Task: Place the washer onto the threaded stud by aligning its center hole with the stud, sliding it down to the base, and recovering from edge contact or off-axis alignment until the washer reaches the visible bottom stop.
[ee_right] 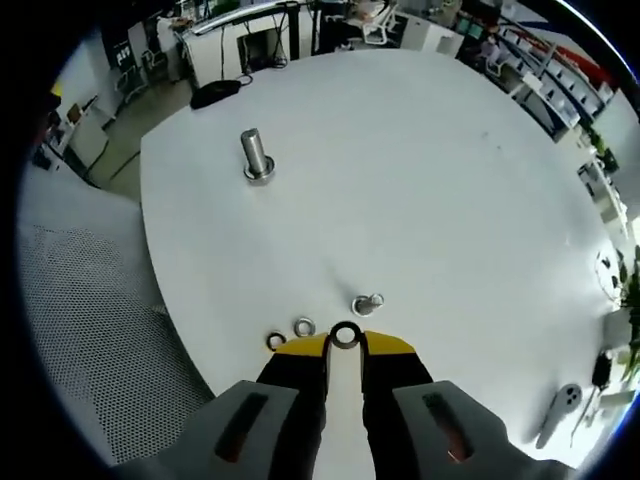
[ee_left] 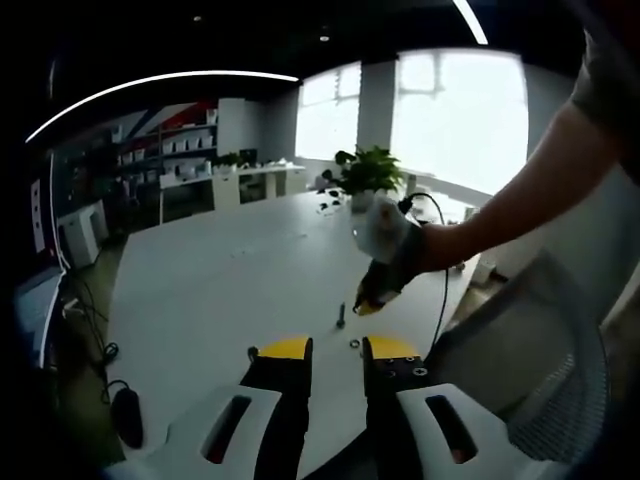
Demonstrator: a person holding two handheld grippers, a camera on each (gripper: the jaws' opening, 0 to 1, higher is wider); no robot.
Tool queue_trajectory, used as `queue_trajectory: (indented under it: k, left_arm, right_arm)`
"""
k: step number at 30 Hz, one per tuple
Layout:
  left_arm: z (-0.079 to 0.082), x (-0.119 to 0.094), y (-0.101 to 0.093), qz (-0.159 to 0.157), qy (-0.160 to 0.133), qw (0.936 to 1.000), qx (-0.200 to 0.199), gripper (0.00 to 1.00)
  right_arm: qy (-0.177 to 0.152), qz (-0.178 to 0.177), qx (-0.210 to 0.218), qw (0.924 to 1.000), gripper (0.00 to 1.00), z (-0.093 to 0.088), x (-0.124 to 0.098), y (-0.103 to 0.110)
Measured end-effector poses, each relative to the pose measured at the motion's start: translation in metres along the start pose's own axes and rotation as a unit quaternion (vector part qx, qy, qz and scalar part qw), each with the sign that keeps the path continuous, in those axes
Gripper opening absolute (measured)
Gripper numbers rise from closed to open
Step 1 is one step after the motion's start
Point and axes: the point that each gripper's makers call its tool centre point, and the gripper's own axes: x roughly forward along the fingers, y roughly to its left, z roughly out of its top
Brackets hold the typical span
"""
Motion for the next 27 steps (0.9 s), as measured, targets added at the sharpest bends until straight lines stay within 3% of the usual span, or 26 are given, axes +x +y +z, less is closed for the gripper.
queue_trajectory:
  k: [14,27]
  left_arm:
    - [-0.002,0.001,-0.001,-0.003,0.004,1.0000,0.002,0.18]
    - [-0.003,0.001,-0.002,-0.006,0.008,0.9999,0.003,0.18]
  right_arm:
    - [0.003,-0.015,-0.024,0.9996,0.13,0.009,0.005,-0.009]
    - [0.005,-0.011,-0.019,0.9997,0.13,0.017,0.009,-0.015]
